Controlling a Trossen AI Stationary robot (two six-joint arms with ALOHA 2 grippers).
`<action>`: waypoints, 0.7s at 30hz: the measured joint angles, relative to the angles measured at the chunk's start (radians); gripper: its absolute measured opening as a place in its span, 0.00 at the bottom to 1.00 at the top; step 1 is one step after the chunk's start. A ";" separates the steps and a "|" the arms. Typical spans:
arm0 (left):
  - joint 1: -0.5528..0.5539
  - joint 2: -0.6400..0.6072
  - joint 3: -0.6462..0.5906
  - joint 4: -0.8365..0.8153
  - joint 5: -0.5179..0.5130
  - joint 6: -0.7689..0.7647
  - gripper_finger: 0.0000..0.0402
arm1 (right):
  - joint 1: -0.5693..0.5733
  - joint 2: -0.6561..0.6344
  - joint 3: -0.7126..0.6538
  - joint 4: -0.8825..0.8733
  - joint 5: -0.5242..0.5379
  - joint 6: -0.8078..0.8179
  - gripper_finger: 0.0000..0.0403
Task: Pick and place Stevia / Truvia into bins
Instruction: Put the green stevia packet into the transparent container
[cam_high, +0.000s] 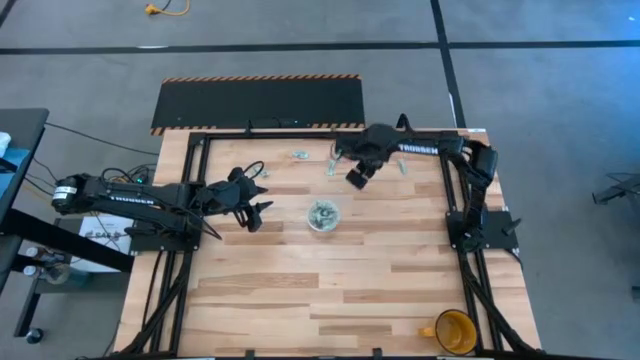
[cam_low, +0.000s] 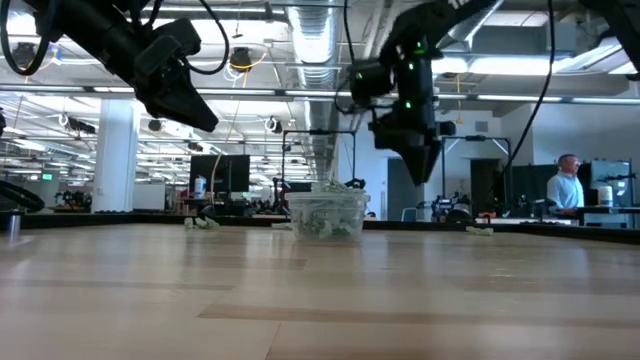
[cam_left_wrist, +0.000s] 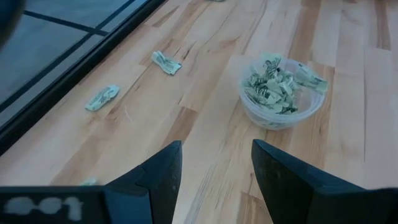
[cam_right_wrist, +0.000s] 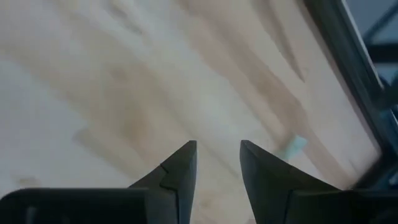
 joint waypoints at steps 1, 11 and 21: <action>0.000 0.000 0.000 -0.004 0.000 0.000 0.46 | -0.028 0.001 -0.006 0.001 -0.002 0.000 0.29; 0.000 0.000 0.000 -0.015 0.000 0.000 0.46 | -0.229 -0.025 -0.126 0.000 -0.095 0.024 0.29; 0.000 0.000 0.000 -0.019 0.001 -0.001 0.46 | -0.306 -0.090 -0.250 0.064 -0.149 0.064 0.29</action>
